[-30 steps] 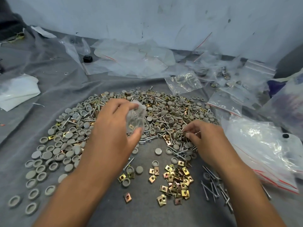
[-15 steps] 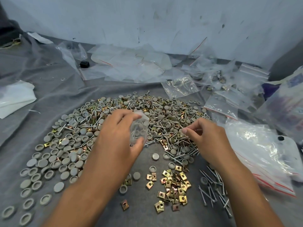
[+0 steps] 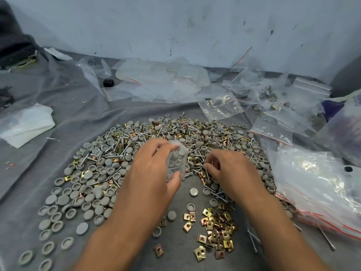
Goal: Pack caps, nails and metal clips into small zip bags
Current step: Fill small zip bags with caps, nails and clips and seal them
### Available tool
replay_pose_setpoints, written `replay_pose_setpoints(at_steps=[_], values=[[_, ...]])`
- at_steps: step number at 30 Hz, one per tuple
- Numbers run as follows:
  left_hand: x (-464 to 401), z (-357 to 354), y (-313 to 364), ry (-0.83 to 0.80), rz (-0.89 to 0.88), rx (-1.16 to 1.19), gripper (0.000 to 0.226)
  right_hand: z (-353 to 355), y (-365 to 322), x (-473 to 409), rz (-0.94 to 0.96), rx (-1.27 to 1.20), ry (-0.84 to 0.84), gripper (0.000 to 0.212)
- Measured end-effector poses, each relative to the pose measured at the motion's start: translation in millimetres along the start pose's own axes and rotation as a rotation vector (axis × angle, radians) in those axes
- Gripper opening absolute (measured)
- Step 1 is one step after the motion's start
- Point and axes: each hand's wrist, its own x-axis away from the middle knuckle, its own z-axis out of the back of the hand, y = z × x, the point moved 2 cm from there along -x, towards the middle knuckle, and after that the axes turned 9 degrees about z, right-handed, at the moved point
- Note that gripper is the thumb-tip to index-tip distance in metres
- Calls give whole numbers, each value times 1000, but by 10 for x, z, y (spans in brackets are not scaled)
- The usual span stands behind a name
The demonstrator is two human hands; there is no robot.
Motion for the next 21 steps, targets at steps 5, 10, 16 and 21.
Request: replay_pose_setpoints(at_steps=[5,10,16,21], values=[[3,4,-1,-11,-3,-7,53,30,14,5,-14,-15,3,11],[4,-1,20,-7,-7,-9,54,4,-26,7,-4,74,-46,7],[-7,-6,-15,15,-9,12,52,212,-109,109,85,-467,109,9],[-26,-22,-14,25,-24,35,52,360,-506,251,426,-371,316,6]])
